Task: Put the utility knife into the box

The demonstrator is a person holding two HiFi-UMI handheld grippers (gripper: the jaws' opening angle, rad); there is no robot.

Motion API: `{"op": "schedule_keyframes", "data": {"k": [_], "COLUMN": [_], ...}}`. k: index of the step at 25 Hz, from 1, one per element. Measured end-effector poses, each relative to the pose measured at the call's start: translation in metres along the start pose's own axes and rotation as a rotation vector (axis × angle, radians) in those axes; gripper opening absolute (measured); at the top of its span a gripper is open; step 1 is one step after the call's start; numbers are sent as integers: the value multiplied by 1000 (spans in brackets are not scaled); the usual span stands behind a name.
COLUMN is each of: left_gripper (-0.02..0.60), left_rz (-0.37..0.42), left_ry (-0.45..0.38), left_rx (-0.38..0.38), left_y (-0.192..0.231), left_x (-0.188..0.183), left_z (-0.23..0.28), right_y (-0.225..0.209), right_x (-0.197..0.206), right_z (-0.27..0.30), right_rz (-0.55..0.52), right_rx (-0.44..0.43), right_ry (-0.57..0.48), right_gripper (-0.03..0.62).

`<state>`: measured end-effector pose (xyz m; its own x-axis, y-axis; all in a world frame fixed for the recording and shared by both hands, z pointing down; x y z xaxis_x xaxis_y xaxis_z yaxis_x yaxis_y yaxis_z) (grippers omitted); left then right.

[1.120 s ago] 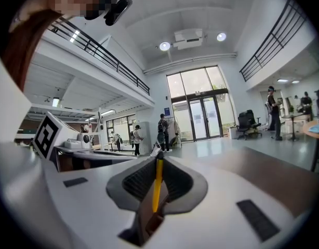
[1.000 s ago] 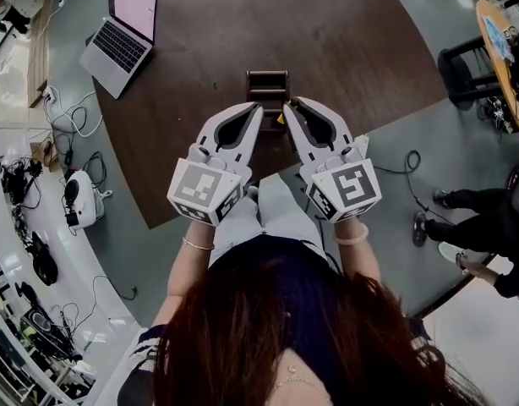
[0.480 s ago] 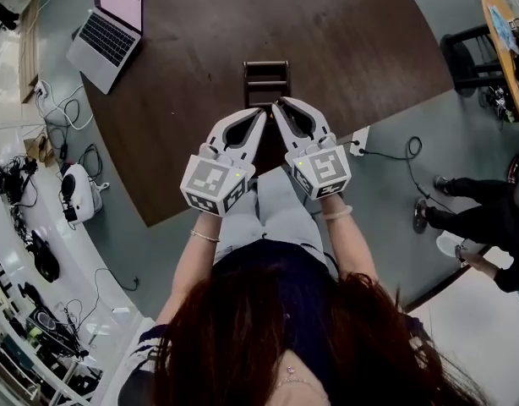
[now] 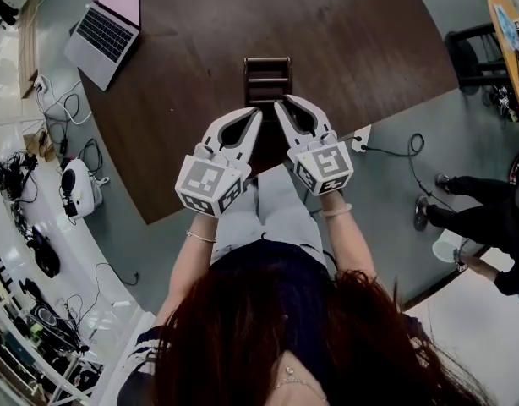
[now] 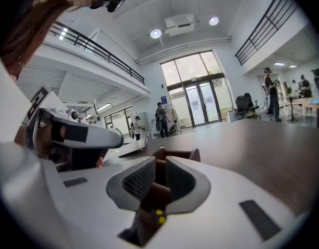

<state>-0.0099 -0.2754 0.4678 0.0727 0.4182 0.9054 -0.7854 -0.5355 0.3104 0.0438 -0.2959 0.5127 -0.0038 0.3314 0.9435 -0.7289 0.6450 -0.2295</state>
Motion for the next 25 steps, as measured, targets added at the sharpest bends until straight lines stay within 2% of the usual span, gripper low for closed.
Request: {"op": "schedule_keyframes", "data": {"k": [10, 13, 21, 25], "left_gripper": [-6, -6, -6, -6], "left_rz": [24, 36, 88, 95], "left_ry": [-46, -65, -127, -146], "left_rx": [2, -9, -47, -32], "left_y": [-7, -10, -23, -30], "left_x": [-29, -43, -88, -97], "left_z": [-11, -20, -43, -46], "right_y": [-3, 2, 29, 38], "right_x": [-66, -88, -127, -133], "right_z": [-36, -52, -91, -93], "right_rz": [-18, -20, 9, -32], "right_rx": [43, 64, 110, 110], "right_ry": [-121, -118, -97, -95], "right_gripper": [51, 16, 15, 15]}}
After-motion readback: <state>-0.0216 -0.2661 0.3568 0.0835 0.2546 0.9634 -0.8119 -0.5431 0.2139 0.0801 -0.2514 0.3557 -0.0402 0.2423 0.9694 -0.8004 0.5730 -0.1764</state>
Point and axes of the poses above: the fingertips, and each gripper's own axes: z forward along the fingers, y to its left, x out of its underside, the point moved 1 cm from there along -z, backward along the fingers, and after that the axes turned 2 degrees about -x, right-handed, at the moved point
